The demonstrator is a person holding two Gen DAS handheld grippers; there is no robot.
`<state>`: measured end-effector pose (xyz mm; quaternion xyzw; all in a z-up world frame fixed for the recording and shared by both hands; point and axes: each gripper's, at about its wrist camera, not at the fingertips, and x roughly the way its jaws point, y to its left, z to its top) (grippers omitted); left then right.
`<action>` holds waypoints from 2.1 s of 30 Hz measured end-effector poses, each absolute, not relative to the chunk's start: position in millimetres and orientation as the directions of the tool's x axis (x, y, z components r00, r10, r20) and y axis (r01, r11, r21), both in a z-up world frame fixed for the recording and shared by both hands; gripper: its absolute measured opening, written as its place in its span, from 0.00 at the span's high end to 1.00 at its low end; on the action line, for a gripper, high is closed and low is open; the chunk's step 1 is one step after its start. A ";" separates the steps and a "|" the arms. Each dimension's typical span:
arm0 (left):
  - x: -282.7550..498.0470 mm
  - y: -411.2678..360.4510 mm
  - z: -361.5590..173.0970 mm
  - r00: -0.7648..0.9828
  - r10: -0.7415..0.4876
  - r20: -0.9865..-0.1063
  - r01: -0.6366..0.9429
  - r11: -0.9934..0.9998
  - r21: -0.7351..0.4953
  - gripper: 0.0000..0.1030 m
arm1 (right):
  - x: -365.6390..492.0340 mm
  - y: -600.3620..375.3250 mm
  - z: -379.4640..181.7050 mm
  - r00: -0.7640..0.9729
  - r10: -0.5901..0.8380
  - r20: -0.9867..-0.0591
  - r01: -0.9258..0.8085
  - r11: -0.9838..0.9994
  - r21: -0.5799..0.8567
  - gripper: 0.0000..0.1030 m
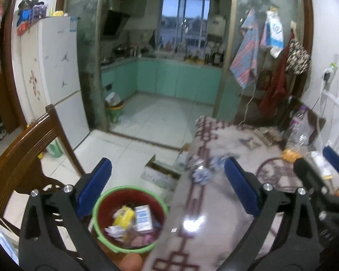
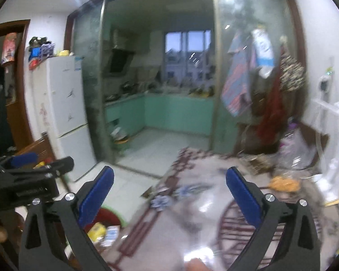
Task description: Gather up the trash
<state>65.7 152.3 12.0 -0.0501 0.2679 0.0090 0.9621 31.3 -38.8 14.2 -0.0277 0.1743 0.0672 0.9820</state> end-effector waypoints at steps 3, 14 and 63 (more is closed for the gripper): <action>54.9 132.6 21.2 0.869 -0.033 -0.494 -0.042 0.989 -0.141 0.05 | 21.0 -59.9 18.8 0.927 0.131 -0.351 -0.144 0.989 -0.012 0.07; 28.4 72.0 29.9 0.881 0.107 -0.461 -0.176 0.978 -0.111 0.05 | -7.2 -121.4 24.4 0.910 0.168 -0.380 -0.178 0.984 0.010 0.07; 14.2 41.2 24.7 0.851 0.105 -0.515 -0.182 0.978 -0.102 0.05 | -21.6 -147.6 20.0 0.894 0.204 -0.399 -0.212 0.977 0.025 0.07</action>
